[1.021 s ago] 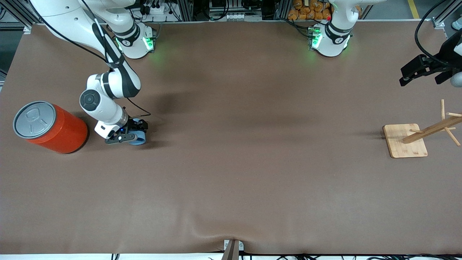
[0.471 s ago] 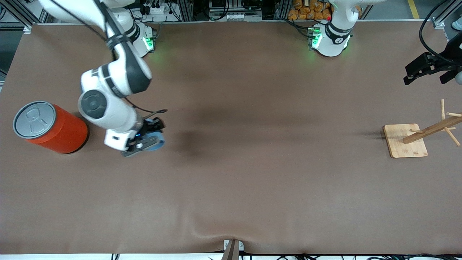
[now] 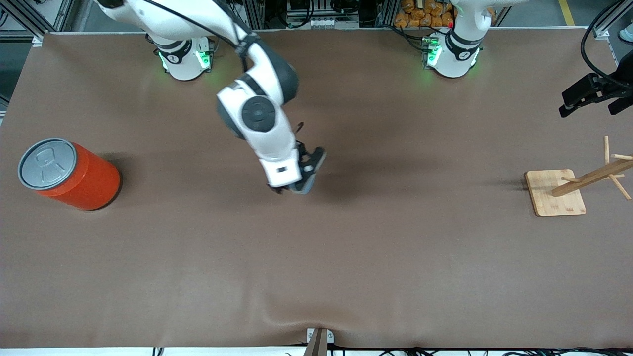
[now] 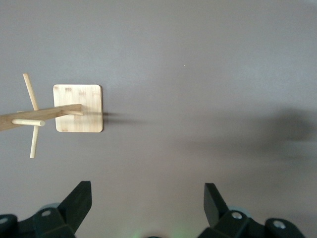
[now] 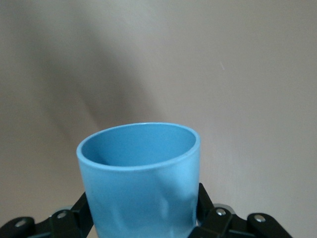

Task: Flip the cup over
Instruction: 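Lift the blue cup with the right gripper and carry it to mid-table, then hold the cup with the right gripper while the left gripper reaches toward it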

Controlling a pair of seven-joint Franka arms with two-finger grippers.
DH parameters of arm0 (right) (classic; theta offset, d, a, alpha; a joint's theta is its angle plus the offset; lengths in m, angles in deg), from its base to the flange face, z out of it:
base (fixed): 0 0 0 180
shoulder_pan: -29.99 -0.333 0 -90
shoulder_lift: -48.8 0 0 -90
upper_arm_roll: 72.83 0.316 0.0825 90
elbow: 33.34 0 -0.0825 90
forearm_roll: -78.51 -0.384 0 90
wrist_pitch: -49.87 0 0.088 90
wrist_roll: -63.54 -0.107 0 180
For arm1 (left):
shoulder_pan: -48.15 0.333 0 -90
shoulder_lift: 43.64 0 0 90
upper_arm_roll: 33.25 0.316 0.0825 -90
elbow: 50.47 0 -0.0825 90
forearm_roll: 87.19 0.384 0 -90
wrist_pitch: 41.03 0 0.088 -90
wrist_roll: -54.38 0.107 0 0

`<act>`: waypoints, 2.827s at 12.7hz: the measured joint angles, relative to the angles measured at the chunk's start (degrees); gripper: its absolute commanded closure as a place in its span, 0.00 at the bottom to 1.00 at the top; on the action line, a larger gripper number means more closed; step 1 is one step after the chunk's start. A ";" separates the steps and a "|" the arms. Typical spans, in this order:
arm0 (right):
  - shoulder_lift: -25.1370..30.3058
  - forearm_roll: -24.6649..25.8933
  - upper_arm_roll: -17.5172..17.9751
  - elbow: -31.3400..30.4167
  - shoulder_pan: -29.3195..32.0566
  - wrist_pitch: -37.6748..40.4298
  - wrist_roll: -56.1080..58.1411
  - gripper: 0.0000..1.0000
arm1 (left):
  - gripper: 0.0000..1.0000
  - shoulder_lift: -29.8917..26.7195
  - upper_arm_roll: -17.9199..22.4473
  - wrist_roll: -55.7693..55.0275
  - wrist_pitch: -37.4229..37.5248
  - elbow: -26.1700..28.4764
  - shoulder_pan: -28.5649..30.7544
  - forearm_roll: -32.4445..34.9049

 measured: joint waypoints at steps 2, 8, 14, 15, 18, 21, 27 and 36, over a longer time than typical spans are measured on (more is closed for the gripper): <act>-4.17 5.90 -0.03 1.94 -3.84 -3.48 1.80 1.00 | 0.00 0.78 -0.01 0.00 -0.96 0.09 -0.04 -0.21; -11.29 11.84 -0.30 3.11 -11.69 -9.17 2.33 1.00 | 0.00 2.62 -0.10 0.00 -2.19 0.55 -0.19 -0.86; -15.45 11.97 -0.70 3.89 -13.24 -13.90 -0.54 1.00 | 0.00 9.83 -0.30 0.00 -5.30 2.76 0.19 -9.19; -16.01 12.37 -0.71 3.91 -13.42 -14.49 -1.04 0.97 | 0.00 11.43 -0.27 0.00 -5.46 3.35 0.31 -11.50; -16.68 12.84 -0.74 4.22 -13.62 -14.84 -1.46 0.07 | 0.00 15.23 -0.24 0.43 -9.23 8.99 1.96 -20.61; -16.69 12.87 -1.02 4.33 -13.62 -14.84 -1.46 0.00 | 0.00 16.45 -0.24 3.41 -13.39 15.95 2.53 -30.60; -16.68 12.87 -1.41 4.70 -13.61 -14.83 -1.50 0.00 | 0.00 19.22 -0.44 17.28 -17.05 26.27 3.40 -50.44; -13.46 12.87 -0.50 5.41 -13.93 -6.96 -1.52 0.00 | 0.21 27.37 -0.89 41.99 -20.54 35.41 2.06 -70.25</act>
